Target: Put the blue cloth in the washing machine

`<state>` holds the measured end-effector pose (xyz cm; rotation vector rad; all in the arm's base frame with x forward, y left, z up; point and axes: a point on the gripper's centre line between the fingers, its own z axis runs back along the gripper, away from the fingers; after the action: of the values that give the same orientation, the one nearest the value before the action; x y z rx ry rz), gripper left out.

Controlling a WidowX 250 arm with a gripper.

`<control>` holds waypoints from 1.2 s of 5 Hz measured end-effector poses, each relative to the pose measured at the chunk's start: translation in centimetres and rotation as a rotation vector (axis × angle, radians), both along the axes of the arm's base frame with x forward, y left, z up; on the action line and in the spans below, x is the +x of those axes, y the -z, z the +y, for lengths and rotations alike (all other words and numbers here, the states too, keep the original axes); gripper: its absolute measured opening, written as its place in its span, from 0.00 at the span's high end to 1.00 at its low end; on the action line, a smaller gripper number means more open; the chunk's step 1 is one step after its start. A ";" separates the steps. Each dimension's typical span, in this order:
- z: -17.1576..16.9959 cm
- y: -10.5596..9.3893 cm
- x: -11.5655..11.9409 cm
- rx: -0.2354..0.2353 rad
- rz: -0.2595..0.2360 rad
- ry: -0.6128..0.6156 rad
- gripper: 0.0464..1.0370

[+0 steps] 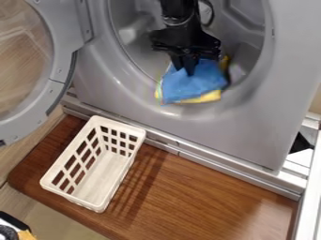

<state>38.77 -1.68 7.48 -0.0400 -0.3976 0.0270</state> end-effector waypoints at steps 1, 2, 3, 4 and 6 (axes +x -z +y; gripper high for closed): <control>0.4 1.1 0.8 -0.003 0.047 0.003 0.76; 0.6 1.4 0.7 -0.004 0.041 -0.010 0.48; 0.2 1.7 0.4 -0.002 0.055 -0.006 0.17; -0.1 2.2 -0.3 0.003 0.075 -0.003 0.03; 0.2 -0.3 -1.4 0.032 0.071 -0.011 0.04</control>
<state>37.35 -1.53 7.73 -0.0049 -0.3272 0.0331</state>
